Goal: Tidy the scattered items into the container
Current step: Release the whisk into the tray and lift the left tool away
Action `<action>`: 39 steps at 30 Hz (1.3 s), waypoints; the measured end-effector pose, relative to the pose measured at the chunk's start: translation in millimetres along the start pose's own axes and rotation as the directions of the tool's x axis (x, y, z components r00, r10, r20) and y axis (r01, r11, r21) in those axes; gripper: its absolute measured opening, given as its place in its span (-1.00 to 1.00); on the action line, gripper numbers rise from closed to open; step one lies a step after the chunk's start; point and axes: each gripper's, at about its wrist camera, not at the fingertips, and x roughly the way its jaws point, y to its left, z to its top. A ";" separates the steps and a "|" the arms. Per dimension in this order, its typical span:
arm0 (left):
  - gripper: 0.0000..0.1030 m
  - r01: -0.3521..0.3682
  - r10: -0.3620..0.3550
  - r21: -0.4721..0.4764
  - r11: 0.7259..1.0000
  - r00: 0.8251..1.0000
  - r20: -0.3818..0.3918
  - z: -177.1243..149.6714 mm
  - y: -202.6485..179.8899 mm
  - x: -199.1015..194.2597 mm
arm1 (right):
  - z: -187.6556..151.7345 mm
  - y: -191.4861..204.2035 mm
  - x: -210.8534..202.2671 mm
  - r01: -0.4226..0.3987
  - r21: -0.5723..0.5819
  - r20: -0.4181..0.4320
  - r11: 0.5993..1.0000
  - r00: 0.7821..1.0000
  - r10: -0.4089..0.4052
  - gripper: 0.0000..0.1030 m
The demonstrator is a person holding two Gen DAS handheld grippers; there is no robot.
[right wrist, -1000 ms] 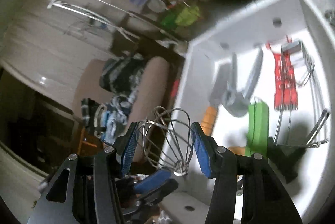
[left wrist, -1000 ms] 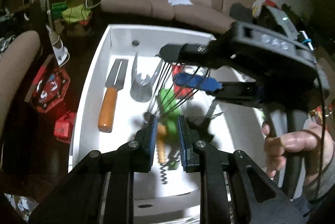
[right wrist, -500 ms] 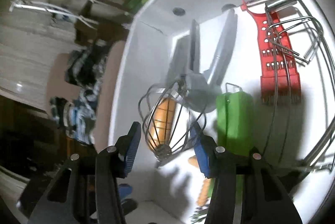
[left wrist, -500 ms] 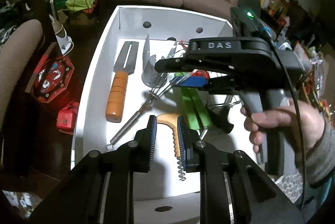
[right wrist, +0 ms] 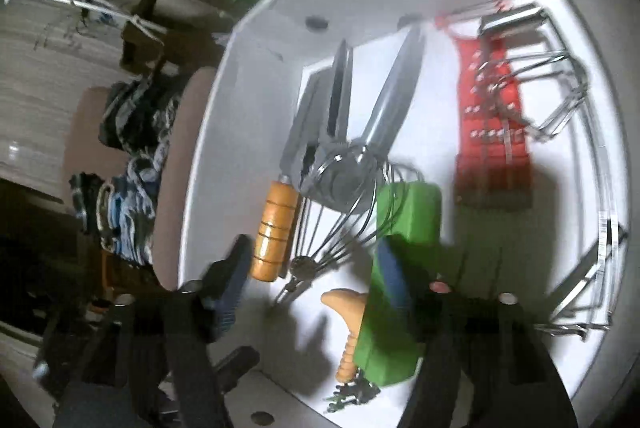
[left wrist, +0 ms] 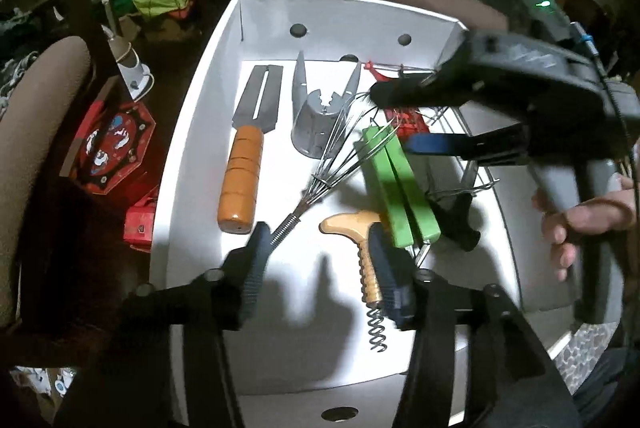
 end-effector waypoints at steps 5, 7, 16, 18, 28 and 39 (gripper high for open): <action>0.63 -0.012 0.012 -0.011 1.000 1.000 0.025 -6.3 -2.8 -13.0 | -8.0 9.3 -33.2 0.070 -0.076 0.047 0.995 0.997 -0.066 1.00; 0.86 -0.016 0.017 -0.021 1.000 0.999 0.032 -9.2 -5.7 -18.0 | -13.3 14.6 -43.5 0.125 -0.122 0.066 0.985 0.991 -0.118 1.00; 0.99 -0.035 0.035 -0.020 0.999 0.999 0.025 -22.4 -29.6 -35.8 | -53.5 27.1 -73.2 0.248 -0.242 0.083 0.938 0.968 -0.235 1.00; 1.00 -0.037 0.037 -0.016 0.999 0.999 0.027 -27.2 -35.2 -41.6 | -63.5 32.4 -79.6 0.272 -0.274 0.090 0.922 0.962 -0.256 1.00; 1.00 -0.056 0.058 -0.037 0.998 0.998 0.037 -54.6 -49.4 -73.6 | -111.8 54.4 -116.9 0.360 -0.384 0.187 0.851 0.932 -0.310 1.00; 1.00 -0.063 0.065 -0.027 0.998 0.995 0.074 -83.6 -81.8 -109.7 | -157.2 51.7 -156.2 0.377 -0.400 0.236 0.835 0.923 -0.304 1.00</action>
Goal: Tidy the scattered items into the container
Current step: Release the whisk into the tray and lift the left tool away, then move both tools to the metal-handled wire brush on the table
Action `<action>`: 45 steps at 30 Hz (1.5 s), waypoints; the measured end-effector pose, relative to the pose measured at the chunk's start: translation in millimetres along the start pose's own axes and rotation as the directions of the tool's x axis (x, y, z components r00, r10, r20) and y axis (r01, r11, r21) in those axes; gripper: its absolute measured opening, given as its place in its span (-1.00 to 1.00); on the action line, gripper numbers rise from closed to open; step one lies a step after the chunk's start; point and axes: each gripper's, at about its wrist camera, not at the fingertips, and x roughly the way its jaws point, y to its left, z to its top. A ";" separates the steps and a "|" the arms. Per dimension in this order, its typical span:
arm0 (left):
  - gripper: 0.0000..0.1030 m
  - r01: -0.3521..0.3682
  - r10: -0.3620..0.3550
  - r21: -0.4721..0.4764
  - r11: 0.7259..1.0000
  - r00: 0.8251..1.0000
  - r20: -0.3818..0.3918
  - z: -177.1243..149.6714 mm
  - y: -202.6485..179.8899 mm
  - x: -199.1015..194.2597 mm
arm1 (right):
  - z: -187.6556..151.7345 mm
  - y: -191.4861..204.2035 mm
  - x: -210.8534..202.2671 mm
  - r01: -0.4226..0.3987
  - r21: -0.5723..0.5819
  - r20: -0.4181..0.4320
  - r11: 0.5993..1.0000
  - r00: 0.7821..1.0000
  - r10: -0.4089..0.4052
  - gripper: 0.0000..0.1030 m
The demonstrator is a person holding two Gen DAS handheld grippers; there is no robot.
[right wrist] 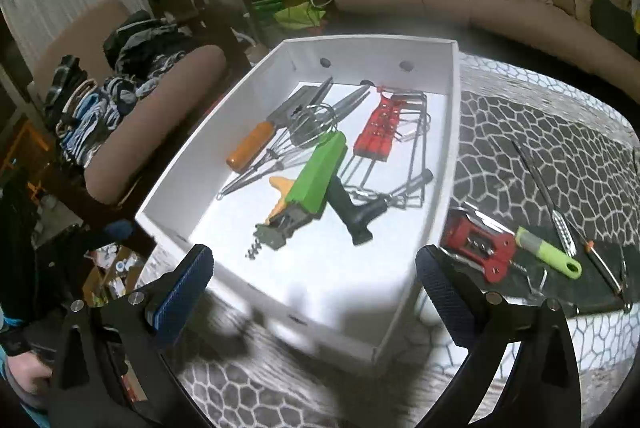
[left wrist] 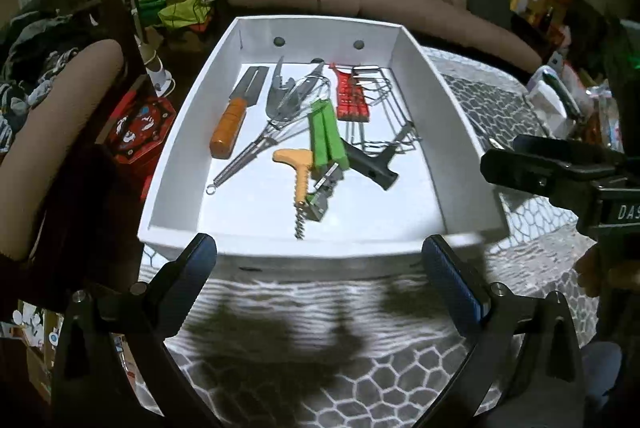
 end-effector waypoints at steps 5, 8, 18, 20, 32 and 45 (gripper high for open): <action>1.00 0.002 -0.003 0.021 1.000 1.000 0.012 -13.9 -22.2 -14.6 | -18.4 -6.6 -25.7 0.006 0.007 0.025 1.000 1.000 -0.006 1.00; 1.00 0.016 -0.017 0.045 0.999 1.000 0.014 -22.4 -41.8 -21.0 | -31.8 -11.8 -40.4 0.018 0.001 0.037 1.000 0.999 -0.018 1.00; 1.00 0.091 -0.095 0.179 0.980 0.995 0.017 -40.9 -129.2 -18.3 | -81.9 -61.5 -76.0 0.097 -0.005 0.055 0.995 0.994 -0.096 1.00; 1.00 0.115 -0.120 0.203 0.972 0.993 0.009 -43.6 -146.3 -12.4 | -91.4 -83.4 -83.5 0.065 0.030 0.051 0.997 0.996 -0.066 1.00; 1.00 0.240 -0.231 0.301 0.923 0.971 -0.065 -50.6 -244.9 57.2 | -151.4 -248.9 -129.1 0.073 0.360 0.126 0.930 0.984 -0.126 1.00; 0.99 0.220 -0.217 0.369 0.903 0.975 -0.049 -6.2 -317.1 146.8 | -158.4 -341.0 -98.5 -0.103 0.655 0.174 0.749 0.985 -0.017 1.00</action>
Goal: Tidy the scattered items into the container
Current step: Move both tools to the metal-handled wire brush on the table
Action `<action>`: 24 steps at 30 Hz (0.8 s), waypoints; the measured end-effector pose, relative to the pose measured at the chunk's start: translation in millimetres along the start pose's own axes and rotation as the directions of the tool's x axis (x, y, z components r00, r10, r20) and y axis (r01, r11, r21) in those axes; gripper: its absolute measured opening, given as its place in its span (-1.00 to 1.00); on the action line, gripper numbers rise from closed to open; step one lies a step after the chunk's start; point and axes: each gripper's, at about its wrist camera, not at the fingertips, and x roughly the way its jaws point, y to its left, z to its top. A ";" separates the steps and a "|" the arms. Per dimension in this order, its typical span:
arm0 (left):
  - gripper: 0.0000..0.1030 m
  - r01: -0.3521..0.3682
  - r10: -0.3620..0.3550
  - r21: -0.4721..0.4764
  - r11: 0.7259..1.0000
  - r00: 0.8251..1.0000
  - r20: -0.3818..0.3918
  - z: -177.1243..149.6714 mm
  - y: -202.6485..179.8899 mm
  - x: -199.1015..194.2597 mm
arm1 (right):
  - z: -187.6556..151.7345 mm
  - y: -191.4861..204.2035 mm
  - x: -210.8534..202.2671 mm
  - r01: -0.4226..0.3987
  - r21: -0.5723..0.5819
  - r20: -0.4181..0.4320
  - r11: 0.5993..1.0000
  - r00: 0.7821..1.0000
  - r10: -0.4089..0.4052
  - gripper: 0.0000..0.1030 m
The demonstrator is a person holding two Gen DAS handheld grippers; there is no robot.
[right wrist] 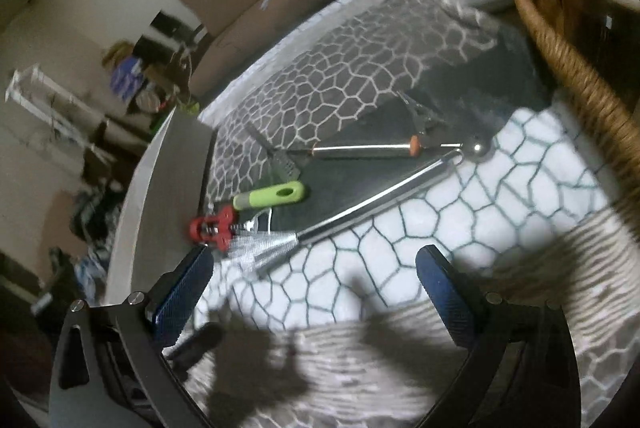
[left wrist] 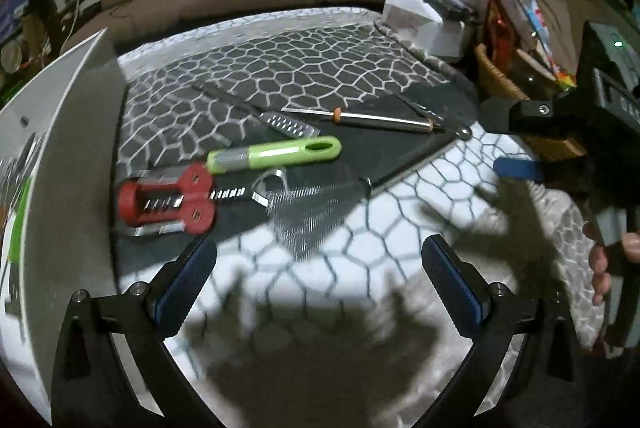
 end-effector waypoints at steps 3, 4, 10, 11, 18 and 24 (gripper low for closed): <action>0.99 -0.003 0.002 0.074 0.997 1.000 0.003 9.3 -7.2 11.9 | 8.7 -24.4 17.2 -0.018 0.153 -0.048 0.988 0.999 0.026 1.00; 0.99 -0.009 0.009 0.116 0.993 1.000 0.001 12.1 -11.6 16.4 | 10.4 -32.0 22.4 -0.024 0.203 -0.070 0.979 0.997 0.039 1.00; 0.99 -0.045 0.049 0.328 0.943 0.999 -0.003 23.1 -36.3 38.6 | 28.0 -43.3 38.6 0.009 0.261 -0.096 0.965 0.995 0.016 1.00; 0.99 -0.040 0.046 0.346 0.937 0.999 -0.010 24.2 -39.1 41.8 | 33.0 -40.5 39.1 0.015 0.249 -0.090 0.968 0.996 0.008 1.00; 0.64 -0.007 0.040 0.445 0.896 0.997 -0.065 29.7 -54.1 67.6 | 43.3 -30.6 51.8 0.088 0.198 -0.107 0.976 0.992 -0.068 0.95; 0.23 0.023 0.056 0.536 0.844 0.990 -0.132 21.9 -65.3 88.7 | 42.0 -27.0 55.7 0.153 0.142 -0.098 0.978 0.985 -0.140 0.71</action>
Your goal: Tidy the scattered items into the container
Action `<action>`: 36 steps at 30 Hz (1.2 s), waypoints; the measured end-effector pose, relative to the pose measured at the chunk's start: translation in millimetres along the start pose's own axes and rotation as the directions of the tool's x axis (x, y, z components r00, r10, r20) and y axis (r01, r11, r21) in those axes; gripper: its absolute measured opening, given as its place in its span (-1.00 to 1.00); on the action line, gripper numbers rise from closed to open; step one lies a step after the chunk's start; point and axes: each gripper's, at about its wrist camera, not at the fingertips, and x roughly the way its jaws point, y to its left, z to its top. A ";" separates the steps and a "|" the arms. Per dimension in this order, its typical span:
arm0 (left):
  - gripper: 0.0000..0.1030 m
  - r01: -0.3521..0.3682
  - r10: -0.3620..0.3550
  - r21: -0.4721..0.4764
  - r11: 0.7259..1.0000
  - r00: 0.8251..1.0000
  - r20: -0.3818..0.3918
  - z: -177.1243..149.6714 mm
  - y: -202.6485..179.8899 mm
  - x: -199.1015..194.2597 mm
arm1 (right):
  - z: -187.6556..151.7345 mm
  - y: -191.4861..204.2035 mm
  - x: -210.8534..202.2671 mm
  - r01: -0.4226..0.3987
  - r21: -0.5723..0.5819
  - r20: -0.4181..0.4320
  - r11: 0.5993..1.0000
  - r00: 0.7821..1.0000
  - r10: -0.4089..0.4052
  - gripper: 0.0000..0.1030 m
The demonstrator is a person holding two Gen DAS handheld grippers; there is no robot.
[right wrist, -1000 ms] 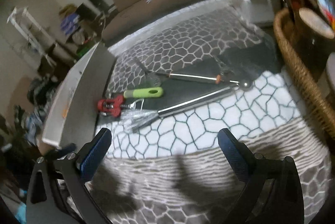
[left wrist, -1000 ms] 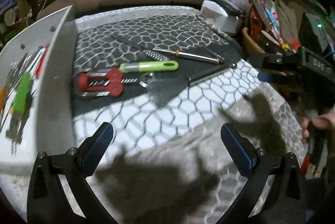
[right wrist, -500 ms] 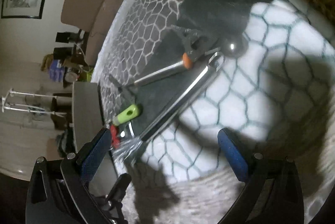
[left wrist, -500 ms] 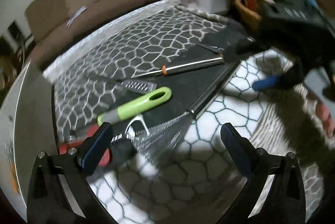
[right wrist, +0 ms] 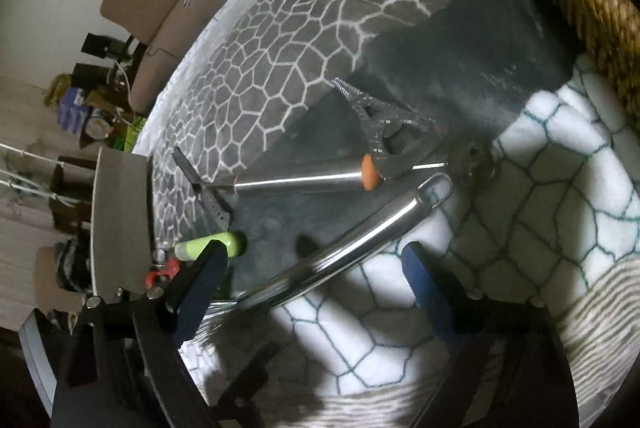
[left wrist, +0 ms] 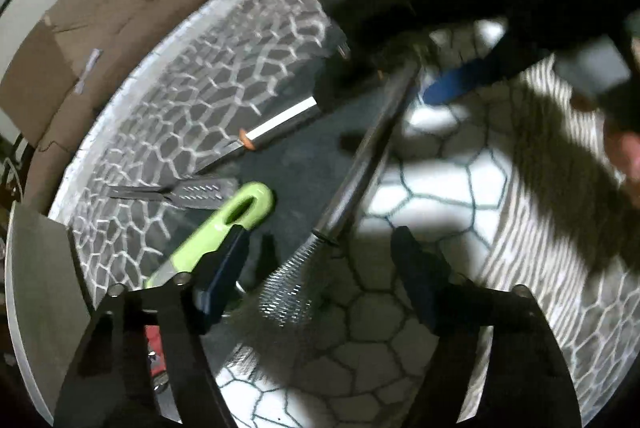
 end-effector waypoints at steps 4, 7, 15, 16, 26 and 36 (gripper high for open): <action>0.01 0.079 -0.079 -0.055 0.995 0.997 0.001 -4.0 5.8 3.6 | 2.1 3.8 2.1 0.057 -0.038 0.019 0.998 0.998 -0.056 0.30; -0.11 0.133 -0.133 -0.118 0.984 0.991 0.007 -7.2 12.9 2.5 | 0.9 8.6 4.4 0.124 -0.098 0.043 0.987 0.992 -0.121 0.05; -0.33 0.369 -0.357 -0.287 0.884 0.929 0.096 -23.6 6.4 -36.4 | -10.2 8.5 5.8 0.092 -0.146 0.000 0.985 0.996 -0.093 -0.17; -0.33 0.386 -0.377 -0.298 0.873 0.922 0.090 -24.4 0.8 -39.7 | -11.8 9.2 5.6 0.083 -0.149 -0.009 0.985 0.996 -0.085 -0.17; 0.40 0.193 -0.168 -0.353 0.915 0.981 0.101 -27.9 -0.2 -60.0 | -19.5 9.9 8.7 0.042 -0.125 -0.044 0.991 0.998 -0.048 -0.16; -0.45 0.121 -0.125 -0.050 0.991 0.987 -0.099 9.9 -22.6 -10.3 | -21.9 5.4 6.9 0.013 -0.084 -0.051 0.996 0.999 -0.017 -0.18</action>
